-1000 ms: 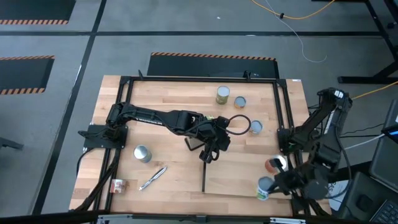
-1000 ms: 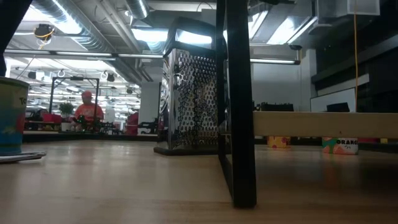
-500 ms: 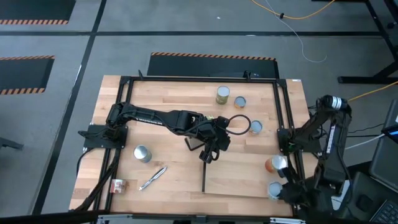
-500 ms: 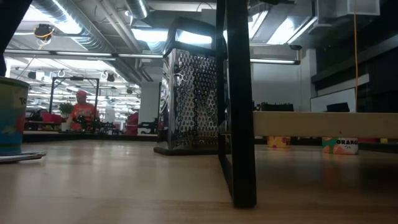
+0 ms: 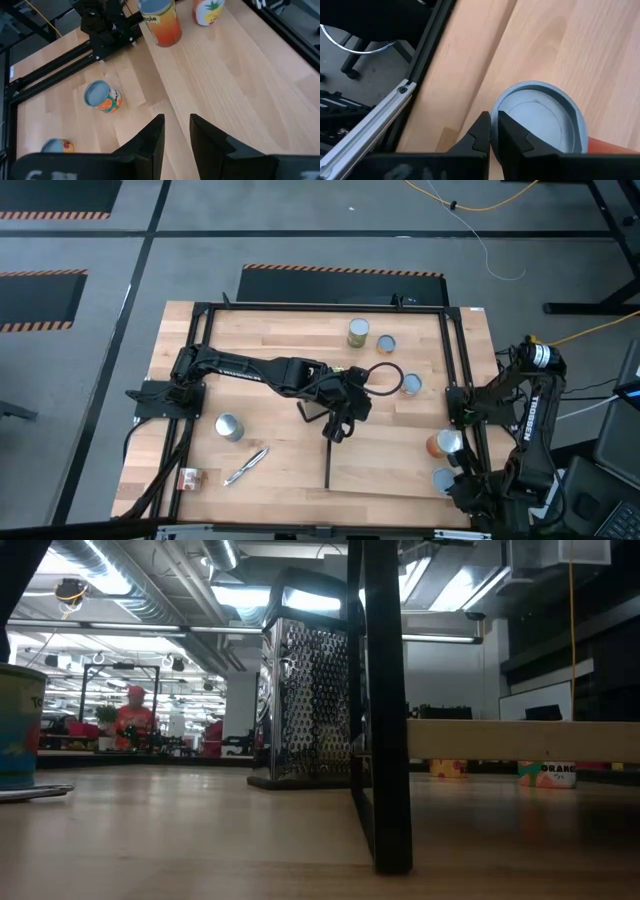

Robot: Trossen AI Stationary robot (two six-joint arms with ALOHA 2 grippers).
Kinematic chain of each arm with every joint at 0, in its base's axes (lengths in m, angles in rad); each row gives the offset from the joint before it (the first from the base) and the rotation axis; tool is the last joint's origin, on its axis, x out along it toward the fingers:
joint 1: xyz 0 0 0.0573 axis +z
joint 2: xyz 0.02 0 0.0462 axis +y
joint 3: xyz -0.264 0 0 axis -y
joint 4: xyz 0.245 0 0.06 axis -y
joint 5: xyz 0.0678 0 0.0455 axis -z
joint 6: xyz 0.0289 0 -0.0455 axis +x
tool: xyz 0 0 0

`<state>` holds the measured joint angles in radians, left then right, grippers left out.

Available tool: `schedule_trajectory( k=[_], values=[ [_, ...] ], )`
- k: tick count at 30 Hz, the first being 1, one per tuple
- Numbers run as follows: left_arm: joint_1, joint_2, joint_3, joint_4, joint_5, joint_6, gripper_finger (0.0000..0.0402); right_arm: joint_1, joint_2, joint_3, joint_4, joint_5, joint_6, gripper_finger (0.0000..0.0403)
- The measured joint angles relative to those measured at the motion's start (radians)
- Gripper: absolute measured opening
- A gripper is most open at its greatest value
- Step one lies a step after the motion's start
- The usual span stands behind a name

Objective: Pick and place cans onto a shelf
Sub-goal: Put the canned mixed fruit on the shelf

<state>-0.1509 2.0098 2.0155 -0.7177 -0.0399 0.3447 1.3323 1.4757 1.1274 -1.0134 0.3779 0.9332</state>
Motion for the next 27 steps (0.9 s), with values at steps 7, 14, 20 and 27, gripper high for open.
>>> schedule_trajectory(
  k=[7,14,20,27],
  values=[
    [0.000,0.000,0.000,0.011,0.000,-0.001,0.0084,0.000,0.000,-0.001,-0.009,-0.012,-0.019,0.0036],
    [0.000,0.000,0.000,0.016,0.000,-0.001,0.0084,0.000,0.001,-0.002,-0.016,-0.038,-0.044,0.0046],
    [0.000,0.000,0.000,0.016,0.000,-0.002,0.0084,0.000,0.001,-0.002,-0.049,-0.039,-0.045,0.0047],
    [0.000,0.000,0.000,0.016,0.000,-0.003,0.0084,-0.001,0.001,-0.002,-0.065,-0.039,-0.043,0.0054]
  ],
)
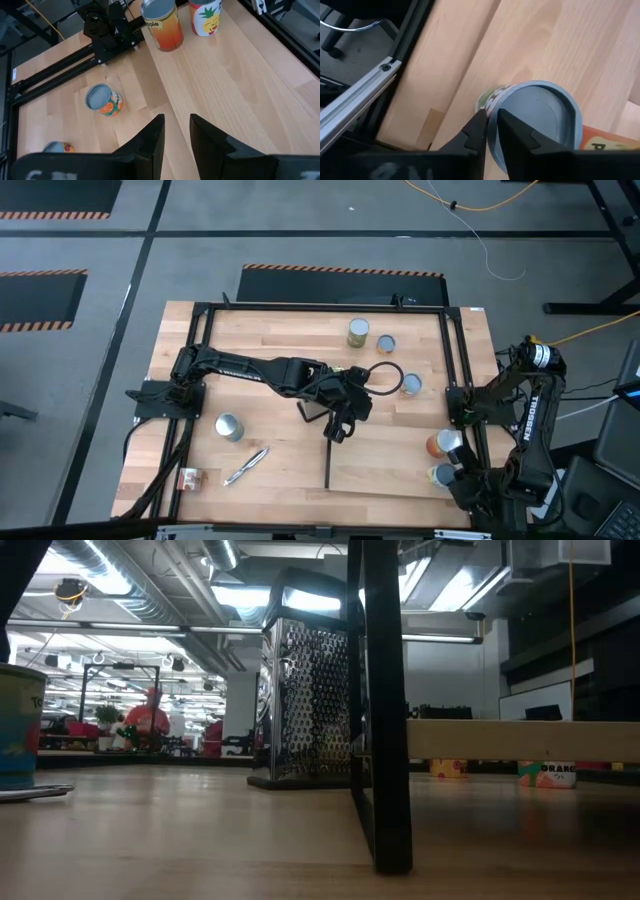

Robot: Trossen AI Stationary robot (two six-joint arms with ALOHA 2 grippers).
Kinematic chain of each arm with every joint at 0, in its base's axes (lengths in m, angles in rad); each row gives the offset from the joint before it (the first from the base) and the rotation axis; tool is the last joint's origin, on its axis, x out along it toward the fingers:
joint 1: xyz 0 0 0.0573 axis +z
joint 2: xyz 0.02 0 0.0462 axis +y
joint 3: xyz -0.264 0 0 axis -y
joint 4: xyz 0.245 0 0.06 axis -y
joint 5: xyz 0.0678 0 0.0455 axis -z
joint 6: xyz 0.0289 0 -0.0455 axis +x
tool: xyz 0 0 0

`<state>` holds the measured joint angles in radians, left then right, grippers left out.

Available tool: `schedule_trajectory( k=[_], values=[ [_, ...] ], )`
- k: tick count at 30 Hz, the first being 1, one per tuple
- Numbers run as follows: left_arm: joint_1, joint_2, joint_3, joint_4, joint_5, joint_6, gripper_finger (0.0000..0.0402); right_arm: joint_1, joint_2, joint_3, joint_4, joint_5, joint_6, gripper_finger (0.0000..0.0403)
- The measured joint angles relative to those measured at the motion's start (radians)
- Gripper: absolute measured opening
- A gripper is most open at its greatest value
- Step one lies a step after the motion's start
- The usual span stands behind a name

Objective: Pick and place cans onto a shelf
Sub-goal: Put the canned mixed fruit on the shelf

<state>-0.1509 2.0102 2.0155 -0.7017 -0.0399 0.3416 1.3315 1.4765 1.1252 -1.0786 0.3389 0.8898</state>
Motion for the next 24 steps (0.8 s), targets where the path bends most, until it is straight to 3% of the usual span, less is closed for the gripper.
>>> schedule_trajectory(
  k=[10,24],
  values=[
    [0.000,0.000,0.000,0.000,0.000,0.000,0.0084,0.000,0.000,0.000,-0.016,-0.013,0.025,0.0094],
    [0.000,0.000,0.000,0.000,0.000,0.000,0.0084,-0.001,-0.029,0.053,-0.040,-0.036,0.027,0.0097]
  ],
)
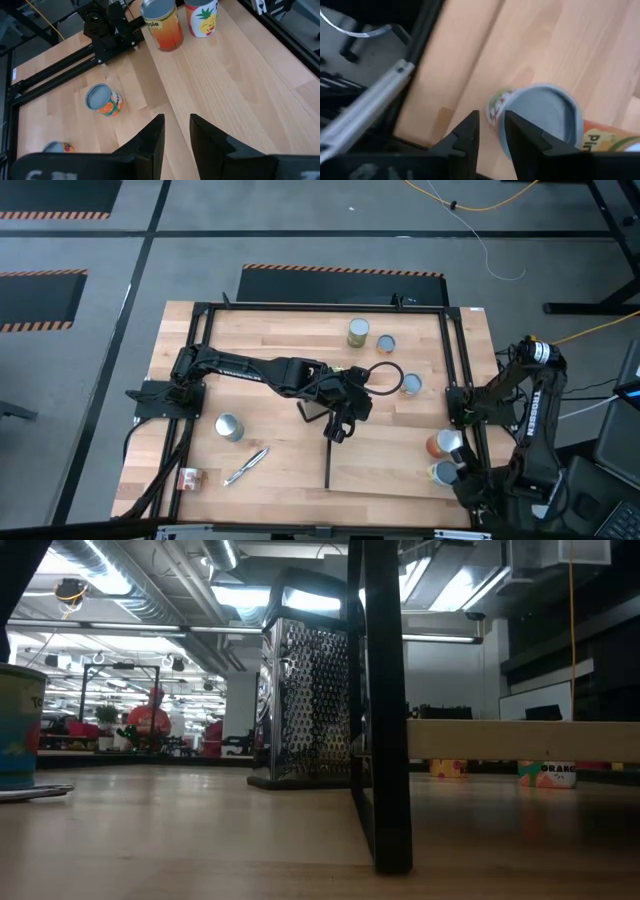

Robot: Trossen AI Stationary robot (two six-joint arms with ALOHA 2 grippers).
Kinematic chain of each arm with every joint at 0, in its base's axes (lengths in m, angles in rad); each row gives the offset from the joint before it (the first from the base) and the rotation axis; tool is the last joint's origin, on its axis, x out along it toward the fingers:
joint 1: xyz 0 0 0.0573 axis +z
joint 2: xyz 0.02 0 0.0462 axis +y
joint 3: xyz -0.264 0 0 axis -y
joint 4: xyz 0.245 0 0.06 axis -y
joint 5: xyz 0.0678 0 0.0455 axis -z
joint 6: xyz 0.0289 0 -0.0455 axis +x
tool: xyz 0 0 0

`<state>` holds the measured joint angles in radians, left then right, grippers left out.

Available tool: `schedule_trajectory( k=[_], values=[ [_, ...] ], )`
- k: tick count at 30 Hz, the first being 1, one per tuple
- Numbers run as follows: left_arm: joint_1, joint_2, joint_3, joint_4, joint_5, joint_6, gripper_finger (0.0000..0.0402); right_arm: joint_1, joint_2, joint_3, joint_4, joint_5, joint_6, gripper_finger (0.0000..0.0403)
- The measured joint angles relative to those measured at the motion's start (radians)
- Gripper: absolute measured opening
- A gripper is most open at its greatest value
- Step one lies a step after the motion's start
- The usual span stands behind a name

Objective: Pick and place cans onto a shelf
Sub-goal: Put the canned mixed fruit on the shelf, then put the large canned oranges on the shelf

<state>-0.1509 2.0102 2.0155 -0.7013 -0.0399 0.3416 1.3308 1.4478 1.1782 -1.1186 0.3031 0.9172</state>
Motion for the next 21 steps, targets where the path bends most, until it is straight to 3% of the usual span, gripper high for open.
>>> schedule_trajectory(
  k=[9,17,21],
  values=[
    [-0.014,-0.014,0.000,0.009,-0.002,0.000,0.0084,0.002,-0.002,0.142,-0.121,0.021,-0.007,0.0097],
    [-0.048,-0.123,0.000,-0.028,-0.004,0.000,0.0084,-0.030,-0.003,0.200,-0.172,0.219,-0.123,0.0097],
    [-0.081,-0.206,0.000,-0.116,-0.065,-0.017,0.0084,-0.099,-0.003,0.203,-0.175,0.249,-0.200,0.0097]
  ],
)
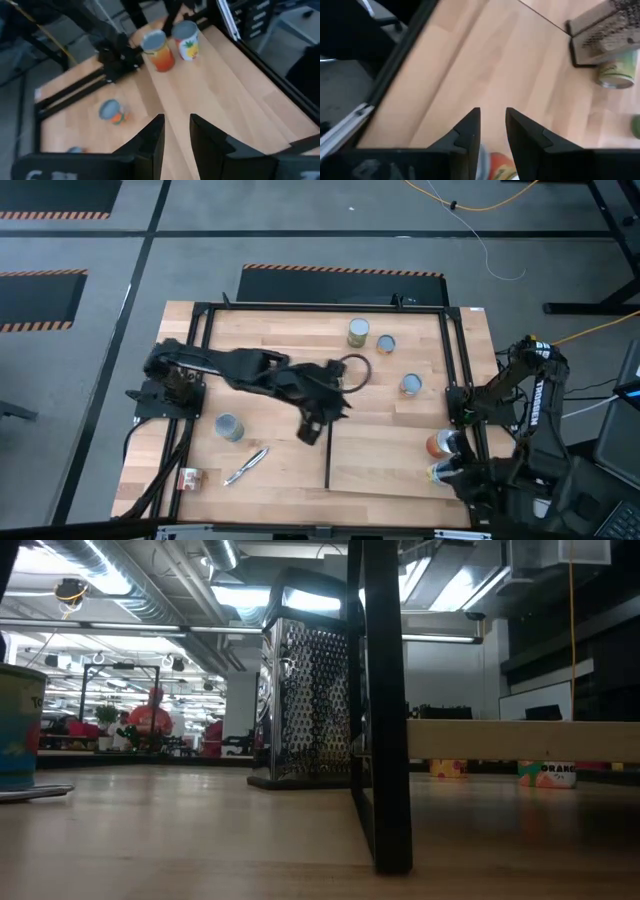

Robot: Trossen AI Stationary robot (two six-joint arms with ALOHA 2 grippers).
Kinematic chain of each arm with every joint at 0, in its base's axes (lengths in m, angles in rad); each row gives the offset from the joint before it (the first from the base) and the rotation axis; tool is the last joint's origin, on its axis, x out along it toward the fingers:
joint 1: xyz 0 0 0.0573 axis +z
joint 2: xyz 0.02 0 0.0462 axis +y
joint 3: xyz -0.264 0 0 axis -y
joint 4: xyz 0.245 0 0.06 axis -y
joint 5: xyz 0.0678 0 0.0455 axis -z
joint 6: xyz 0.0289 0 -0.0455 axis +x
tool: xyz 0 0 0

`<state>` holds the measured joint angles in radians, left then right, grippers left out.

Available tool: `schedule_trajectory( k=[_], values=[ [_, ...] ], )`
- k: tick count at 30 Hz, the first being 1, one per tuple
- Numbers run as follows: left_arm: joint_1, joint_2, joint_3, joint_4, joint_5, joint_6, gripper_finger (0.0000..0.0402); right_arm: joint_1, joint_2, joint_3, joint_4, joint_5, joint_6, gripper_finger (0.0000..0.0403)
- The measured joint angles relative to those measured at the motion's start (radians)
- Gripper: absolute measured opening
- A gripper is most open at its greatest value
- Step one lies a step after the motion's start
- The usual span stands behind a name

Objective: Pick and place cans onto a shelf
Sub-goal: Put the large canned oranges on the shelf

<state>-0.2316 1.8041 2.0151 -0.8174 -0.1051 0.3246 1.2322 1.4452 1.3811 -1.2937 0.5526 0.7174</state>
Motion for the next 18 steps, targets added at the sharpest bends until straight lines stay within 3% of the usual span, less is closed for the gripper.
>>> schedule_trajectory(
  k=[4,9,12,18],
  values=[
    [-0.041,-0.086,0.000,-0.132,-0.128,-0.099,0.0084,-0.092,0.000,0.000,0.000,0.001,-0.070,0.0097],
    [-0.101,-0.167,0.000,-0.329,-0.173,-0.251,0.0084,-0.209,-0.001,0.000,0.002,-0.004,-0.180,0.0097],
    [-0.142,-0.185,0.000,-0.447,-0.200,-0.370,0.0084,-0.278,-0.002,0.000,0.010,-0.009,-0.245,0.0097],
    [-0.240,-0.182,0.000,-0.659,-0.363,-0.630,0.0084,-0.393,-0.002,0.000,0.026,-0.075,-0.341,0.0097]
  ],
)
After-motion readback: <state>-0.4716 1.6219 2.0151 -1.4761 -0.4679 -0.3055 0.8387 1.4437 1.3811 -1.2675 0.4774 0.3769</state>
